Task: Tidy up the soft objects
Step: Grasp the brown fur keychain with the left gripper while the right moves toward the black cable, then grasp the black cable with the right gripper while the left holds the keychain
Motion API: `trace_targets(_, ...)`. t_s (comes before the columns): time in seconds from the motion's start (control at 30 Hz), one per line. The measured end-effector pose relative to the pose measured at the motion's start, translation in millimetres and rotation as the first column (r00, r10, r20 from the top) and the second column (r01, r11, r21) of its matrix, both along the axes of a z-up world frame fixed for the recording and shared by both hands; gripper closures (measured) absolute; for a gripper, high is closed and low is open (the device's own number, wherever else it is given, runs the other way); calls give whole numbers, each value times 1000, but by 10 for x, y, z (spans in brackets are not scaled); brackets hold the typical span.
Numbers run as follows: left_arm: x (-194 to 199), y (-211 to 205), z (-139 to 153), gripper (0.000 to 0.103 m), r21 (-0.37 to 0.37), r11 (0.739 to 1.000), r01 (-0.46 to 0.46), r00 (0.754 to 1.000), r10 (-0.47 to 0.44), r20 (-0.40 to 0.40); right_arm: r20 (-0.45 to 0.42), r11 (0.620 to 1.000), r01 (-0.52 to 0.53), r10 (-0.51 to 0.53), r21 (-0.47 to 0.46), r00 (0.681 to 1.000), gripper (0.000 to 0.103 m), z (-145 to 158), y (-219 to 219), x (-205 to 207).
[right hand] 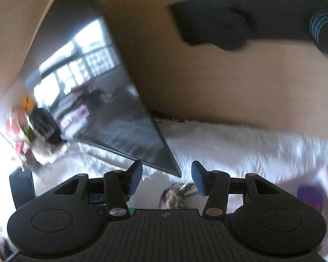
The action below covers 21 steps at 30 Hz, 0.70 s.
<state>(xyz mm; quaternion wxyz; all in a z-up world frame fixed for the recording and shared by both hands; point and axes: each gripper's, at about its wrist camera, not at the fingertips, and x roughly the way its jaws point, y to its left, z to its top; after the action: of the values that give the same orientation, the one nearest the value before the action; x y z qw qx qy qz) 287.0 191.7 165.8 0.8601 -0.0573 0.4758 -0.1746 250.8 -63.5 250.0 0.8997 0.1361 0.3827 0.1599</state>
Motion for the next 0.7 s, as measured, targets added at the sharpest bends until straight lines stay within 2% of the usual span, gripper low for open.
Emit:
trace_targets(0.1,95,-164,-230,75,-38,999,-3,996,0,-86,-27,991,-68,65,-117,997,50,-136,111,105)
trace_targets(0.2,219,-333,-452,75,-37,999,-13,988,7,-156,-54,983,-88,81,-161,995,50,-336,34,211)
trace_targets(0.47,716,-627,-1024,73,143,986,-86,954,122,-272,-76,990,-80,71,-117,995,50,-763,-362,420)
trace_targets(0.7,876,-734,-1271,61,187,980,-63,938,122,-325,-119,996,-57,47,-75,992,50,-1035,-586,481)
